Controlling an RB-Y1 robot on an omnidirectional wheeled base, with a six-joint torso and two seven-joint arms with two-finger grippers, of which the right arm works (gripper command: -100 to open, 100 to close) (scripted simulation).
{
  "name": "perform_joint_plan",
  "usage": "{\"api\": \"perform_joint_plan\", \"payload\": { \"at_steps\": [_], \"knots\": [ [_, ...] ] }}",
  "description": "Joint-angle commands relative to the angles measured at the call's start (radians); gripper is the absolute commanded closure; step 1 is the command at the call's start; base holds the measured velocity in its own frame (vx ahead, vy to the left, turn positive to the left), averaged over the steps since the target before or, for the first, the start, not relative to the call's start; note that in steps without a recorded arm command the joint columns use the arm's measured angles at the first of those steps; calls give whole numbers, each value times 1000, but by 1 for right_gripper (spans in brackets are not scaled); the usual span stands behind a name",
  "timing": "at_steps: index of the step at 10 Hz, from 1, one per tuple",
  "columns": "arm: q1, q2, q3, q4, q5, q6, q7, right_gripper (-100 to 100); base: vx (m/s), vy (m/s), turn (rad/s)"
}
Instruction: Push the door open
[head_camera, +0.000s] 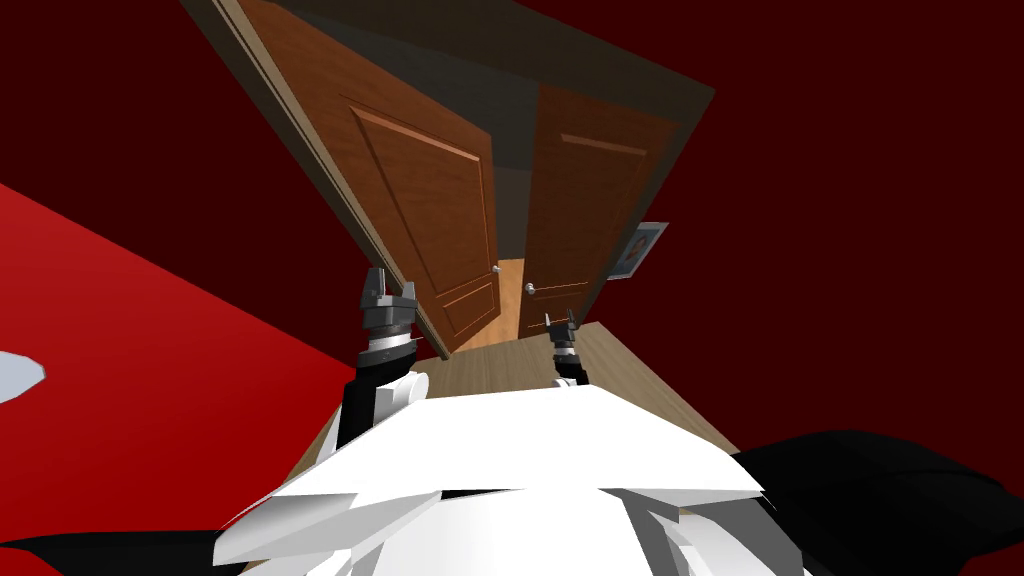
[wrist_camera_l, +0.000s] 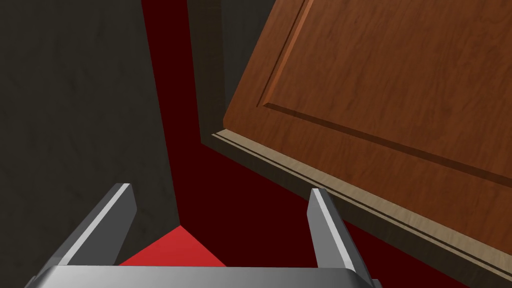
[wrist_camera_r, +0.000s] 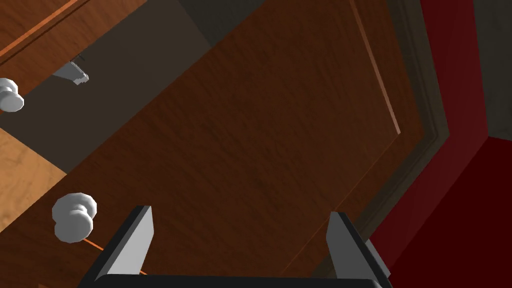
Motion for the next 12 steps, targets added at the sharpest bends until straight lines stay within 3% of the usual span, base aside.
{"api": "perform_joint_plan", "payload": {
  "at_steps": [1,12],
  "knots": [
    [-11,-3,18,35,-29,-9,-33,-100,78,-60,84],
    [-79,-29,140,285,-222,-85,-248,-100,88,-62,87]
  ]
}}
